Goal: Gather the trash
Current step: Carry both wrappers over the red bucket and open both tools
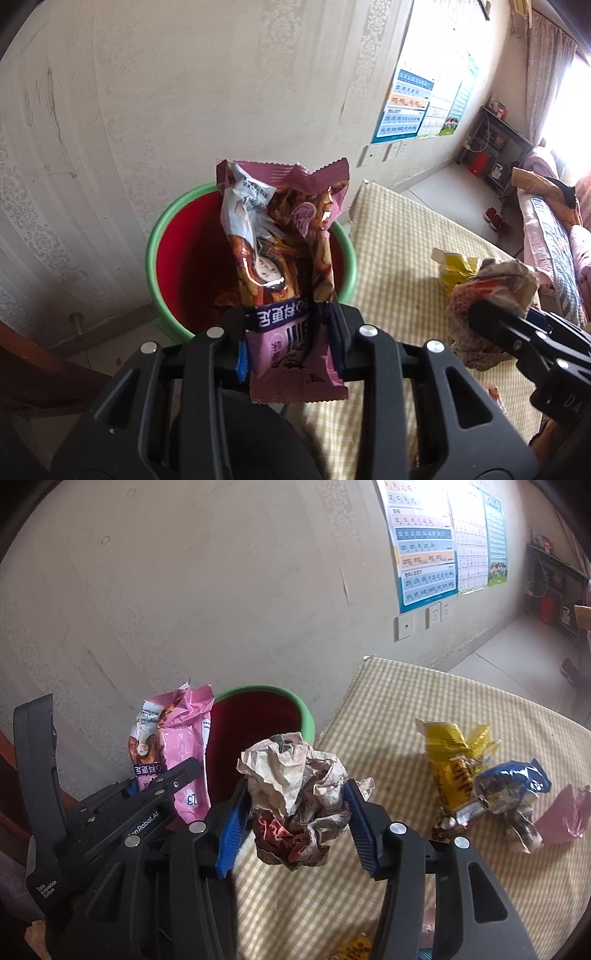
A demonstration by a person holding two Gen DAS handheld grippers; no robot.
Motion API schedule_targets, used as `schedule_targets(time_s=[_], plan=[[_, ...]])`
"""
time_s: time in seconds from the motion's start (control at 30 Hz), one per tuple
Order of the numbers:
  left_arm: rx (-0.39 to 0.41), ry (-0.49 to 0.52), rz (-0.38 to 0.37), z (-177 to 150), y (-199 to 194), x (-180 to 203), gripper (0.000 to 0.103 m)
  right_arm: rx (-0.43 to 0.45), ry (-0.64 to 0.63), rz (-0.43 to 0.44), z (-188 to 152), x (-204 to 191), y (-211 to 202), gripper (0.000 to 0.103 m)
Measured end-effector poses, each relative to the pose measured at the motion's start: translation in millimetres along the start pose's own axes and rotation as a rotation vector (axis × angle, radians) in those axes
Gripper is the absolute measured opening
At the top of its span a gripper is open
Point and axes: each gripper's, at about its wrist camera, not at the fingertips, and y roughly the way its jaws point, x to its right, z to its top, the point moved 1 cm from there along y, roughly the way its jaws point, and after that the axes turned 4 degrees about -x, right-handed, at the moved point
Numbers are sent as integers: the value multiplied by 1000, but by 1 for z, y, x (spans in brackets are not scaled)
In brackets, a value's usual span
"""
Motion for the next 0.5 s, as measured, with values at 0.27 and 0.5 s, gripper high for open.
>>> schedule_targets(time_s=[0.27, 0.5], plan=[[-6, -12, 37, 17, 15, -24, 31, 0, -19, 29, 30, -9, 28, 50], [-17, -37, 64, 30, 31, -47, 31, -16, -9, 44, 55, -18, 56, 51]])
